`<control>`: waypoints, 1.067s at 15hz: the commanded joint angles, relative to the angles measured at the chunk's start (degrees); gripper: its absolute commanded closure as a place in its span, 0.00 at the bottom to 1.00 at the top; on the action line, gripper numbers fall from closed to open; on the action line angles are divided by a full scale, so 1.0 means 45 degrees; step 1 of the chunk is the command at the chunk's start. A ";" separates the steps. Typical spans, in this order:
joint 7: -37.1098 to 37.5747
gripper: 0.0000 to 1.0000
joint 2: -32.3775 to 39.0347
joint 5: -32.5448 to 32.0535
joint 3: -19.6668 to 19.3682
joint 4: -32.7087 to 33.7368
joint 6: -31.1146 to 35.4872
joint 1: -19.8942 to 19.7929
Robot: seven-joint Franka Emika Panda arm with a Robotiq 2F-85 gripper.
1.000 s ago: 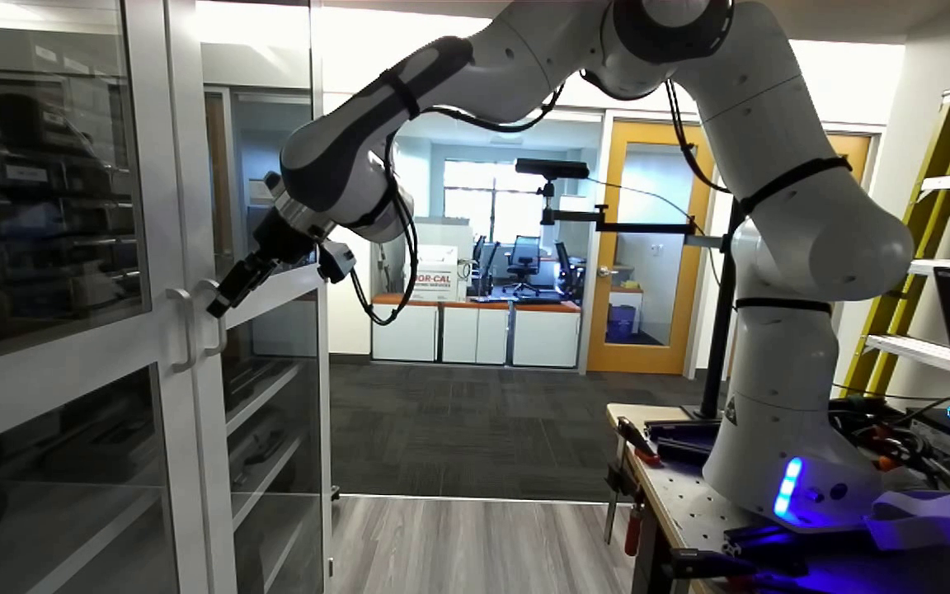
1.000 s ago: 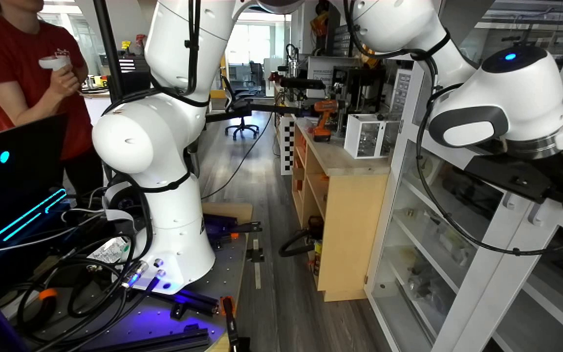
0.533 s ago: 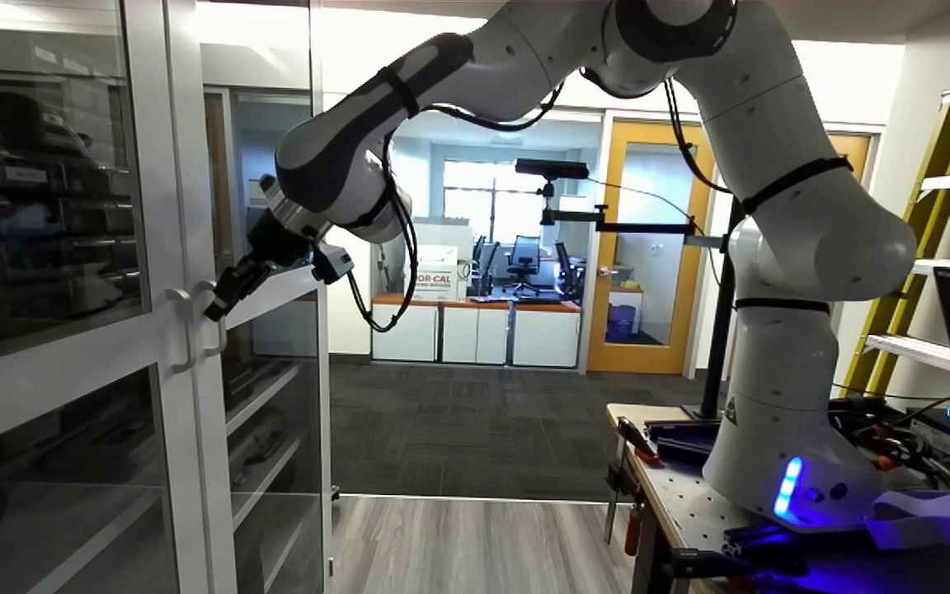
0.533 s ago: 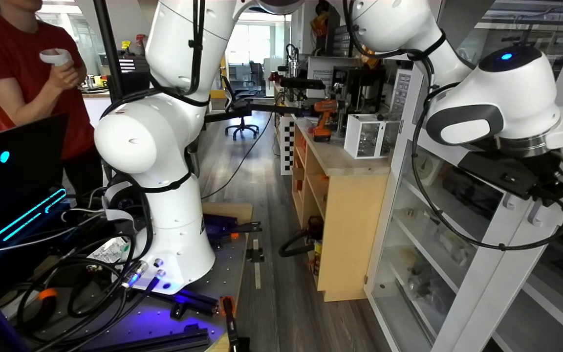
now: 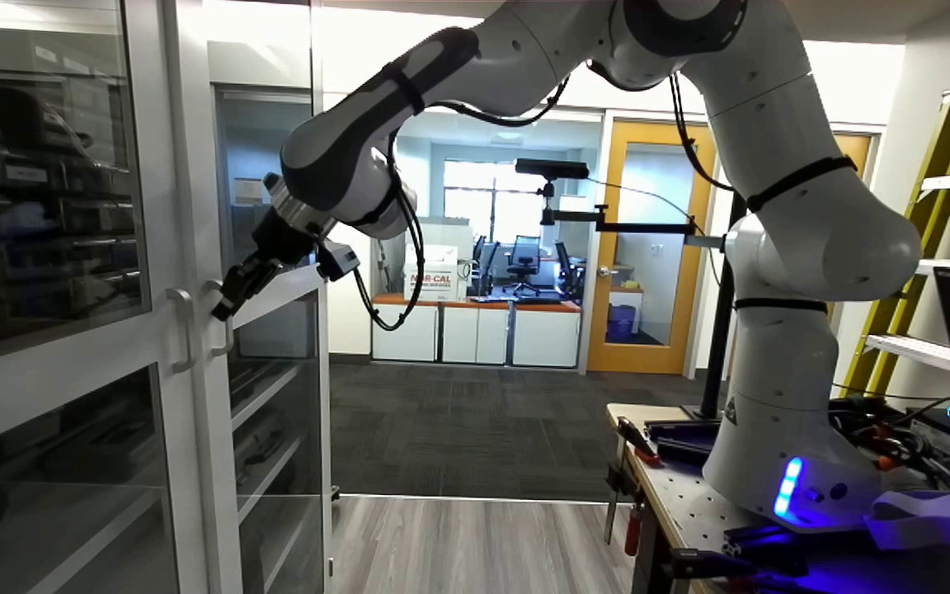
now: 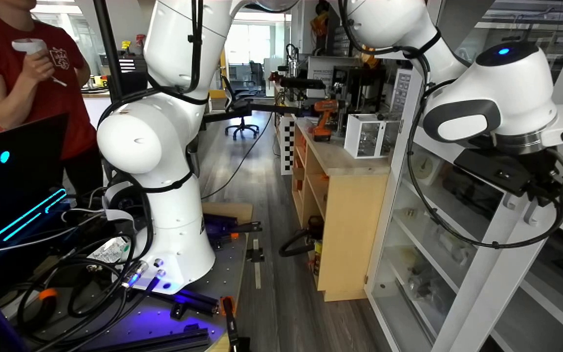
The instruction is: Open the right door
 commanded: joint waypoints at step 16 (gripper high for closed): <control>-0.2533 0.96 -0.3334 0.0109 -0.1090 -0.2851 -0.3396 -0.1013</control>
